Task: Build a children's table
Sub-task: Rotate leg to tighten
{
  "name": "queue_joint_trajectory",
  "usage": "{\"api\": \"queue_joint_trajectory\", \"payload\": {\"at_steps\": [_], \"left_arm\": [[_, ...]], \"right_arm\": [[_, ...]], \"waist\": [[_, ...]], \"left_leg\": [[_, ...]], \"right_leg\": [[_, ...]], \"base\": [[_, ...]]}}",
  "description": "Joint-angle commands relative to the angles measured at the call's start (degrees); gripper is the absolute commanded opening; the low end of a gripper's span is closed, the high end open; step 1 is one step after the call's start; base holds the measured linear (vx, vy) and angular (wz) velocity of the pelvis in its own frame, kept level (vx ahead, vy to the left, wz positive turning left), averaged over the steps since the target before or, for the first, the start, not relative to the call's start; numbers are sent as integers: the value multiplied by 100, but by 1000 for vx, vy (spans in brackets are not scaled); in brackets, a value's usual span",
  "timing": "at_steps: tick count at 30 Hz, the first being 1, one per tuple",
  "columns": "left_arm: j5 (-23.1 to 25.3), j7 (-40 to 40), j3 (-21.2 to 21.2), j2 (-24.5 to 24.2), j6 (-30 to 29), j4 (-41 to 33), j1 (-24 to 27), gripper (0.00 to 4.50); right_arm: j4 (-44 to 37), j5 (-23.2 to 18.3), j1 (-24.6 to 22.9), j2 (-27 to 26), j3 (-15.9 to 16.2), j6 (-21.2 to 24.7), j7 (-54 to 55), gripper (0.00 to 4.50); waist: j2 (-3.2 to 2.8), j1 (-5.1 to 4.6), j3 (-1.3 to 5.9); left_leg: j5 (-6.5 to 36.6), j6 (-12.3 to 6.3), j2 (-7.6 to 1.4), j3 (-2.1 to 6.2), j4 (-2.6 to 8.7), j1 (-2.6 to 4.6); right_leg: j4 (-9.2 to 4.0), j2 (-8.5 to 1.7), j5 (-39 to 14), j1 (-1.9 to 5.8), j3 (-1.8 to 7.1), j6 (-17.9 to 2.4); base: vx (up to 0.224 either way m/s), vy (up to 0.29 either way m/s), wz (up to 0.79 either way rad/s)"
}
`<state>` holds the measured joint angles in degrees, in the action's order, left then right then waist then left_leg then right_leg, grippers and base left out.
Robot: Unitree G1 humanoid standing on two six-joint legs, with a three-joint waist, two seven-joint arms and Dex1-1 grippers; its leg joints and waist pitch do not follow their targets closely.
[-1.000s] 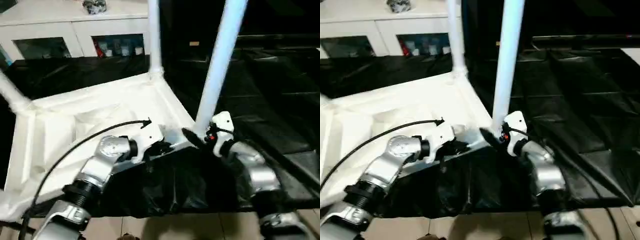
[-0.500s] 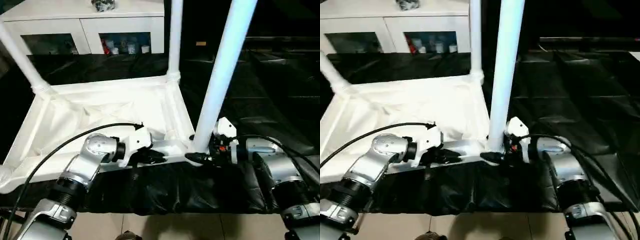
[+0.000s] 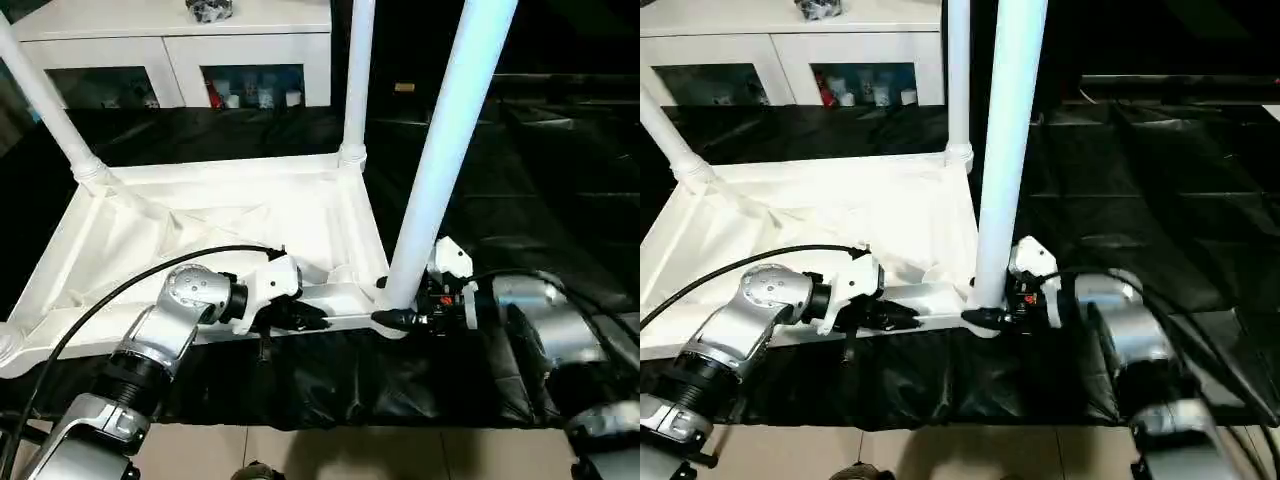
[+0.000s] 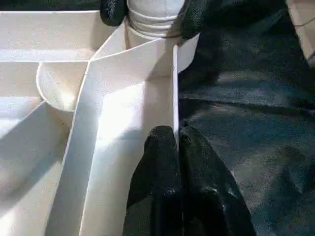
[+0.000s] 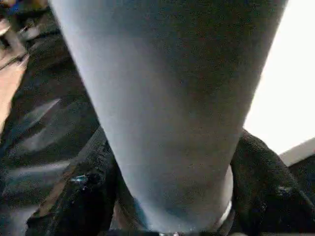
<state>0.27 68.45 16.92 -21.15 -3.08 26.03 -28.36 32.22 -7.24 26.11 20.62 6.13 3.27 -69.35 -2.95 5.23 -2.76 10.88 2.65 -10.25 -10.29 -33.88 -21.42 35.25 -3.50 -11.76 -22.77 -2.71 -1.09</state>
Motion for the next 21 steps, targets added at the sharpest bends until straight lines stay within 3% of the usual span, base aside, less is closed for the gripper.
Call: {"api": "queue_joint_trajectory", "payload": {"at_steps": [1,2,4,6,10,13,15,16,20,21], "left_arm": [[205,-836,-23,395,-118,51,-204,0],[224,-915,-24,433,-148,57,-209,0],[261,-1166,-31,581,-250,56,-215,0],[322,-1484,-40,768,-338,61,-221,0],[431,-1935,76,1198,-458,110,-235,0],[533,-2226,133,1499,-550,118,-276,0],[508,-2206,142,1539,-576,74,-266,0],[510,-2186,149,1534,-568,64,-263,0],[517,-2057,151,1443,-479,49,-264,0],[497,-1962,129,1357,-423,6,-252,0]], "right_arm": [[97,5,-218,-536,-13,20,1003,267],[97,8,-239,-592,-45,20,1132,267],[85,35,-305,-802,-147,54,1613,267],[73,109,-347,-1058,-231,122,2169,267],[-44,148,-375,-1813,-340,108,3188,266],[-335,236,-509,-2377,-219,189,3792,266],[-454,200,-577,-2463,-168,203,3827,266],[-489,223,-594,-2454,-152,182,3863,322],[-547,205,-592,-2293,-191,176,3751,359],[-508,319,-552,-2098,-205,51,3719,359]], "waist": [[74,-13,301],[49,-20,279],[74,-36,258],[56,-65,242],[50,-114,253],[28,-144,260],[15,-151,272],[-6,-157,266],[2,-184,272],[71,-189,258]], "left_leg": [[1029,-390,-324,100,397,60],[1222,-278,-321,117,419,93],[1402,-161,-310,129,454,106],[1480,-89,-317,142,483,110],[1508,-54,-306,146,494,104],[1425,-53,-301,144,501,94],[1422,-65,-296,150,500,91],[1443,-74,-296,152,506,78],[1399,-136,-296,147,501,67],[1410,-152,-295,140,505,63]], "right_leg": [[-441,-487,-769,273,241,-1445],[-492,-510,-1243,255,249,-1345],[-548,-512,-1829,250,252,-1157],[-569,-505,-2045,224,267,-1035],[-578,-504,-1849,208,282,-1001],[-564,-487,-1638,212,286,-992],[-555,-495,-1545,224,285,-991],[-560,-490,-1500,224,283,-986],[-536,-486,-1162,244,281,-1098],[-548,-484,-1206,246,280,-1091]], "base": [[0,0,0],[0,0,0],[0,0,0],[0,0,0],[0,0,0],[0,0,0],[0,0,0],[0,0,0],[0,0,0],[0,0,0]]}}
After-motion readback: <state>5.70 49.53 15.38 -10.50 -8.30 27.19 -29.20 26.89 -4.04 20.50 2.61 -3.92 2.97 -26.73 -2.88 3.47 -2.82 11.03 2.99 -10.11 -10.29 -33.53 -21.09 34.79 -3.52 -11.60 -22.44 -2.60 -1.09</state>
